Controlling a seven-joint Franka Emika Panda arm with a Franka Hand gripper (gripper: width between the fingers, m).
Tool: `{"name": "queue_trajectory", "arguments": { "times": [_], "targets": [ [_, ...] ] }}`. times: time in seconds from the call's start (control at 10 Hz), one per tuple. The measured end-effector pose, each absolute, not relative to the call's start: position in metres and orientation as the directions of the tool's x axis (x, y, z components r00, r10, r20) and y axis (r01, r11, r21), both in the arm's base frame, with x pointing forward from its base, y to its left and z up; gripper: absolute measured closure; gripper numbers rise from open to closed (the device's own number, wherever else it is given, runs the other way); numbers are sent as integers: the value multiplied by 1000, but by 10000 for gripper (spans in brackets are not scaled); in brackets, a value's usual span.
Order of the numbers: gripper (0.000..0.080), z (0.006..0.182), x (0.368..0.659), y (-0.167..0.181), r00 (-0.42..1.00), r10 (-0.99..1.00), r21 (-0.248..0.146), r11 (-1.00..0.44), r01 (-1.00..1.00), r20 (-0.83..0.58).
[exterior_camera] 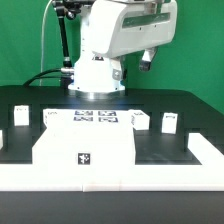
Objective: Assemble one leg
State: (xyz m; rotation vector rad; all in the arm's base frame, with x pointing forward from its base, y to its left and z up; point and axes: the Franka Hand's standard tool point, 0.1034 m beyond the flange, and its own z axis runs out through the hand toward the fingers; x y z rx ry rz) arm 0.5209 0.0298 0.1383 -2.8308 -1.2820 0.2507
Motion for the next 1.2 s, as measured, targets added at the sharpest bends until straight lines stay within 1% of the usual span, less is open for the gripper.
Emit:
{"name": "queue_trajectory", "arguments": {
  "times": [0.7,0.8,0.9,1.0,1.1,1.2],
  "targets": [
    [150,138,521,30,648,749,-89,-661,745,-137],
    [150,137,520,27,627,769,-89,-638,765,-129],
    [150,134,514,17,567,818,-81,-574,815,-99],
    [150,122,499,4,504,860,-79,-509,857,-76],
    [150,110,492,-6,403,913,-74,-406,911,-53],
    [150,98,487,-15,322,946,-83,-325,942,-45]
  ]
}}
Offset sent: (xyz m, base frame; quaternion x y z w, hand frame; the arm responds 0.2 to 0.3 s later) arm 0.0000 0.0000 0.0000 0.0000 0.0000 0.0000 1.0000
